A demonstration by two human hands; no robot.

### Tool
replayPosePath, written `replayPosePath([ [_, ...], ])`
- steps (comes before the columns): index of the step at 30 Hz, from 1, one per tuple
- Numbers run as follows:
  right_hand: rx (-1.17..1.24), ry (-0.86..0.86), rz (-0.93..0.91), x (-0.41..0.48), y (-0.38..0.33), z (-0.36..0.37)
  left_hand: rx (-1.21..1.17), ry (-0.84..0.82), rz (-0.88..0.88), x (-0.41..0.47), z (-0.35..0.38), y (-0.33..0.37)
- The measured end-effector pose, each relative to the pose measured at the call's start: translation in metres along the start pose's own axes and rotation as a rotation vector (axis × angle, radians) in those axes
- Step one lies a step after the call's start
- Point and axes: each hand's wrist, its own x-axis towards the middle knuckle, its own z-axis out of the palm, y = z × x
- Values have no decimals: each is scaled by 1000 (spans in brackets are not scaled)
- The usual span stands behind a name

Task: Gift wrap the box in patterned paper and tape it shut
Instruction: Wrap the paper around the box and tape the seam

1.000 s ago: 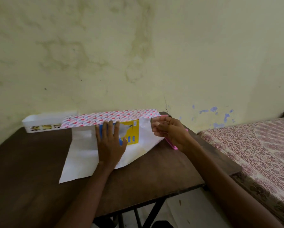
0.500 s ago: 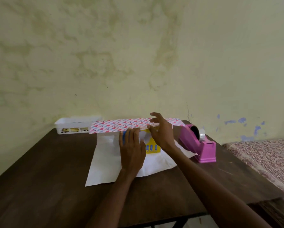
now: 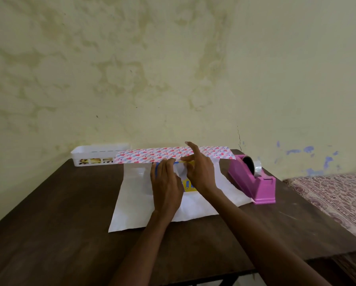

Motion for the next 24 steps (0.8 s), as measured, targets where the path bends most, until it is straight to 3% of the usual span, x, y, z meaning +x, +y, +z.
replayPosePath([
  [8, -50, 92, -80, -4, 5, 7, -61, 3, -92, 39, -29, 9],
  [12, -38, 136, -128, -5, 5, 6, -151, -99, 36, 73, -41, 3],
  [15, -31, 130, -128, -3, 5, 7, -73, -190, 168, 87, -42, 3],
  [24, 47, 58, -10, 0, 12, 8, -22, -105, 215, 84, -29, -3],
])
